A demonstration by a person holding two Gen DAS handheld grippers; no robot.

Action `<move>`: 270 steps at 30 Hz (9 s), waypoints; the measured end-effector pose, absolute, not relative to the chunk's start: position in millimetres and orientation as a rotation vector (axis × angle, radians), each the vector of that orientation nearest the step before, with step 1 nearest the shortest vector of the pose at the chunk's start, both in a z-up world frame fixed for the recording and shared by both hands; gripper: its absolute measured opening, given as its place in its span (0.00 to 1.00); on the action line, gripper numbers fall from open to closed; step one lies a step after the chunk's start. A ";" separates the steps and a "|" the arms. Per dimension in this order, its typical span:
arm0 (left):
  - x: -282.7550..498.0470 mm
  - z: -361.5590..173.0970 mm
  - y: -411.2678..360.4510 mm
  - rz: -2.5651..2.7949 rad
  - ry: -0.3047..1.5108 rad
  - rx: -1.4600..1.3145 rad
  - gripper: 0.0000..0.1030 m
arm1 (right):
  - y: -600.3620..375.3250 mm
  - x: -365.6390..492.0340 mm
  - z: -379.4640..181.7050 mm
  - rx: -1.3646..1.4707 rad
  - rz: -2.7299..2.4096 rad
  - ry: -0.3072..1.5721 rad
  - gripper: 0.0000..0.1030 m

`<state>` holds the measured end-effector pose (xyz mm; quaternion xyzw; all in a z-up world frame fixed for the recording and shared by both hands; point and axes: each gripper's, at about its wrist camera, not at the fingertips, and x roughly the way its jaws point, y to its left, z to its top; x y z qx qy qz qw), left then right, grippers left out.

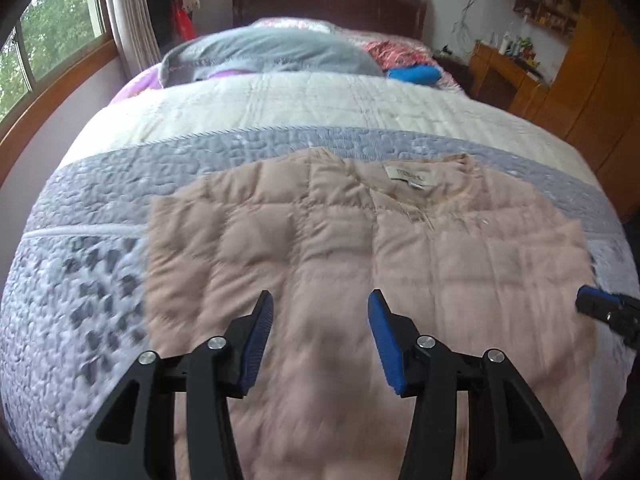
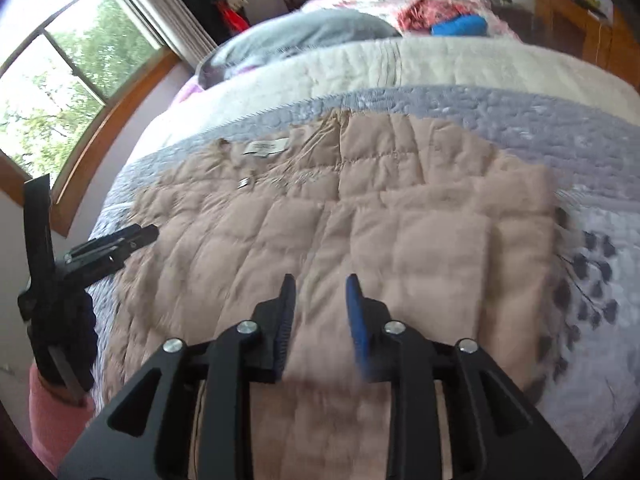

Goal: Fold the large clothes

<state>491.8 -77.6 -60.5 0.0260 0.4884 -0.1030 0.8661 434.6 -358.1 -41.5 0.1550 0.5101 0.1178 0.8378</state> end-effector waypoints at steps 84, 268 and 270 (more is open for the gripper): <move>385.8 4.9 34.5 -0.245 0.832 -0.090 0.14 | -466.3 287.6 39.9 0.434 0.253 0.917 0.07; 196.2 -38.3 103.1 -0.249 0.890 -0.074 0.55 | -382.5 130.1 -9.1 0.286 0.216 0.973 0.40; 196.2 -37.6 84.4 -0.282 0.886 -0.045 0.55 | -365.8 137.3 -9.6 0.263 0.251 0.995 0.40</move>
